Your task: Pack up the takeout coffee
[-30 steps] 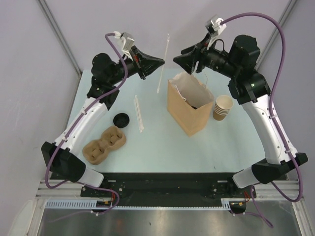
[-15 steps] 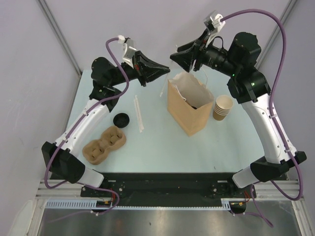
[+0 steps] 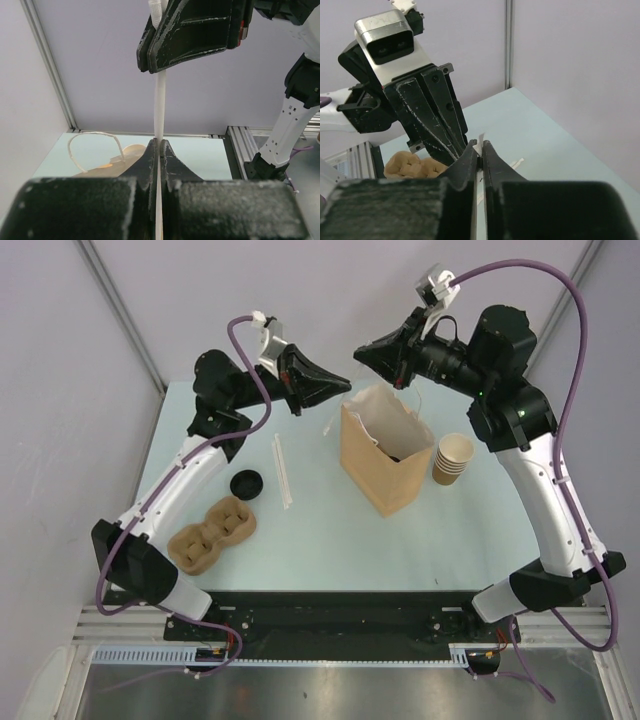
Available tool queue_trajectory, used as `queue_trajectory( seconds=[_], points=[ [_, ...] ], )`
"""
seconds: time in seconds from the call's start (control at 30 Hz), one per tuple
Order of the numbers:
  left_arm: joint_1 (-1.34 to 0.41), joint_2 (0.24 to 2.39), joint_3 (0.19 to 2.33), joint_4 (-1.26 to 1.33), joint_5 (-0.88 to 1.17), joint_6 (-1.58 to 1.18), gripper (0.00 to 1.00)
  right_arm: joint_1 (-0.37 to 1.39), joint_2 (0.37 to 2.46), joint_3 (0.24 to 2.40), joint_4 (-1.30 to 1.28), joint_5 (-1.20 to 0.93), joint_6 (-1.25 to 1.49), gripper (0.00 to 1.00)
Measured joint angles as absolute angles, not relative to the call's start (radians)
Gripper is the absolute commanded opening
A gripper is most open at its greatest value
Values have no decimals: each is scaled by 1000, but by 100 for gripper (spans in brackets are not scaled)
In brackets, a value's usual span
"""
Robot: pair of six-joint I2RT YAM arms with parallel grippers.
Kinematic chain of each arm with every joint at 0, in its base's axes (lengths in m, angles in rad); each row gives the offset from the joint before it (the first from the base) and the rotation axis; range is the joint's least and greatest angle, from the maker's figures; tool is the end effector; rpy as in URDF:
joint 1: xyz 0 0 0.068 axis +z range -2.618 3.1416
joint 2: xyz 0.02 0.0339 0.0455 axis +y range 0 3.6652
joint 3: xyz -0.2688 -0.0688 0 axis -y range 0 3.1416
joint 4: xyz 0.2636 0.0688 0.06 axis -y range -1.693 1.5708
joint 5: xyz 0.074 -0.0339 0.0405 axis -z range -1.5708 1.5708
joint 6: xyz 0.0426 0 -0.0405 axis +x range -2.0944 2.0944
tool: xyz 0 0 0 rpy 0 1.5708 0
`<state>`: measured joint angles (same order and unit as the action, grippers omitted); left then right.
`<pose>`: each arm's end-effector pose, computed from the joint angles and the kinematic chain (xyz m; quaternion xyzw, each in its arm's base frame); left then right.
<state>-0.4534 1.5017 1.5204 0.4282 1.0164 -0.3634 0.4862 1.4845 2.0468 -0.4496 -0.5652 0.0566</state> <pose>0.2995 -0.1862 0.4882 0.4323 0.4465 -0.5316 0.5755 0.2520 0.1590 0.5850 -0.3396 0.5807 0.3710 0.6402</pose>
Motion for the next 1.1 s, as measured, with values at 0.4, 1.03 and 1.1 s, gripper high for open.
queue_trajectory(
  seconds=[0.4,1.03,1.1],
  points=[
    [-431,1521,1594,390,997,-388,99,421,1434,2050,-453,-476,51,0],
    [-289,1530,1658,302,916,-445,100,336,1209,1612,-210,-292,-27,0],
    [-287,1524,1639,292,909,-444,99,339,1222,1563,-193,-292,-29,0]
  ],
)
